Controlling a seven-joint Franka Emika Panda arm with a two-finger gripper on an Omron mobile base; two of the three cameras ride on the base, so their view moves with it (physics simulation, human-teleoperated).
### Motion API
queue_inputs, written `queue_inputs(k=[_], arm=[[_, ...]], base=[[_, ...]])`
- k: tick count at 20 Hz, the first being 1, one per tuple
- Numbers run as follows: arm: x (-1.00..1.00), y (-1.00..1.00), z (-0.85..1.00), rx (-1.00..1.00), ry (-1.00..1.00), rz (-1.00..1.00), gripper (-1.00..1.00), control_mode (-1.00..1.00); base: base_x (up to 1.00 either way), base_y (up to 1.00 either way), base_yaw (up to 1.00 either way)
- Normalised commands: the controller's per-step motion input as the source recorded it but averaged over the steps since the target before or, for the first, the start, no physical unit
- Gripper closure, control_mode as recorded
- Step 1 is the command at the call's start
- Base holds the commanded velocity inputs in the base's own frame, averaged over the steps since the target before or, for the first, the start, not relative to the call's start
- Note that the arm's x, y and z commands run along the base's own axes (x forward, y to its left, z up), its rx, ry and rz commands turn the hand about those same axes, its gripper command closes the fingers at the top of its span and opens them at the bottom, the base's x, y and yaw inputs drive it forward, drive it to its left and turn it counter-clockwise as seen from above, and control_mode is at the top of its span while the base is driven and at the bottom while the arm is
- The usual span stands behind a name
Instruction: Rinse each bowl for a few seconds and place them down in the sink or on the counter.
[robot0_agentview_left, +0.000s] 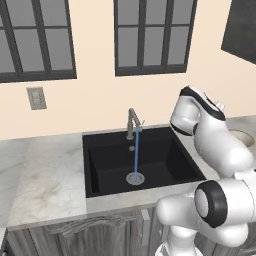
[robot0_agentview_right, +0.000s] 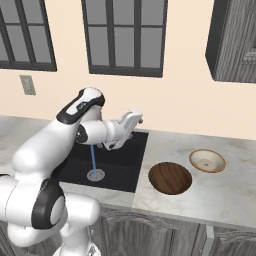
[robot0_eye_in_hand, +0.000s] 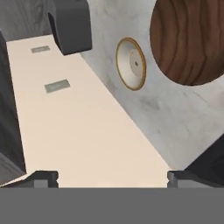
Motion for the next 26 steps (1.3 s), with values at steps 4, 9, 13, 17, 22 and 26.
queue_inputs(k=[4, 9, 13, 17, 22, 26], arm=[[0.0, -0.34, 0.1, 0.11, 0.18, -0.1, -1.0, -1.0], [0.01, -0.22, 0.09, 0.05, 0.17, -0.13, -1.0, -1.0], [0.08, -0.15, 0.0, 0.02, 0.15, -0.15, -1.0, -1.0], [0.18, -0.14, 0.0, 0.01, 0.16, -0.15, -1.0, -1.0], [0.24, -0.12, 0.0, 0.0, 0.18, -0.15, -1.0, -1.0], [0.22, -0.17, 0.0, 0.0, 0.2, -0.14, -1.0, -1.0]], base=[[0.0, 0.0, 0.0], [0.0, 0.0, 0.0], [0.0, 0.0, 0.0], [0.0, 0.0, 0.0], [0.0, 0.0, 0.0], [0.0, 0.0, 0.0]])
